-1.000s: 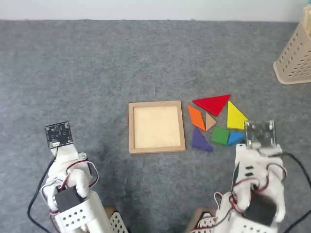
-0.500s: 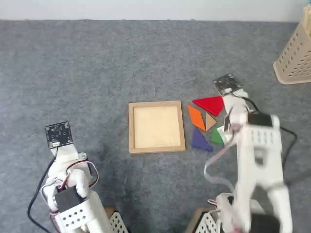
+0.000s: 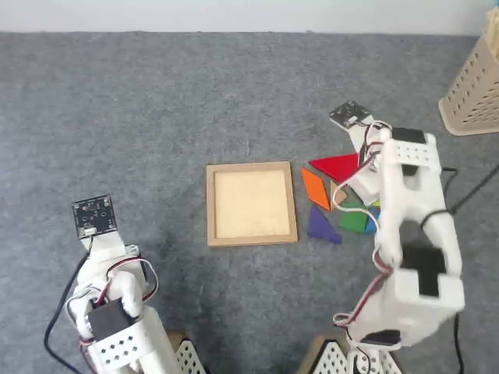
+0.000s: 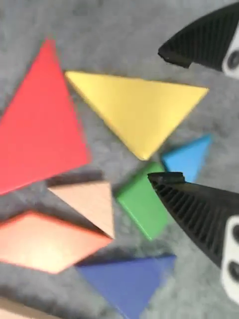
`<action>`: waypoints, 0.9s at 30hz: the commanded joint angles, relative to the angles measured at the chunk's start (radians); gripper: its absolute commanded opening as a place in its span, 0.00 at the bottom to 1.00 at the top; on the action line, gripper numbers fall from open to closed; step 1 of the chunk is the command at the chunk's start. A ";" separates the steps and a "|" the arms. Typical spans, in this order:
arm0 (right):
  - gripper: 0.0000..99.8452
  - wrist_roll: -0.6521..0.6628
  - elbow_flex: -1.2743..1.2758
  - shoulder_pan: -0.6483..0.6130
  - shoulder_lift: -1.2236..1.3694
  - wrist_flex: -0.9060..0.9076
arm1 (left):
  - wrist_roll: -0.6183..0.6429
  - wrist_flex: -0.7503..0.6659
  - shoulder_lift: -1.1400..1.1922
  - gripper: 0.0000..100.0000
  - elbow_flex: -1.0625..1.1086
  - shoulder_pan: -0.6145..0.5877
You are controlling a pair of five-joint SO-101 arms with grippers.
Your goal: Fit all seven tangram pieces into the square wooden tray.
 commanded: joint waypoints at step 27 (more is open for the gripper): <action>0.35 0.101 -0.258 0.004 0.239 -0.053 | 0.009 0.003 -0.003 0.01 -0.008 0.002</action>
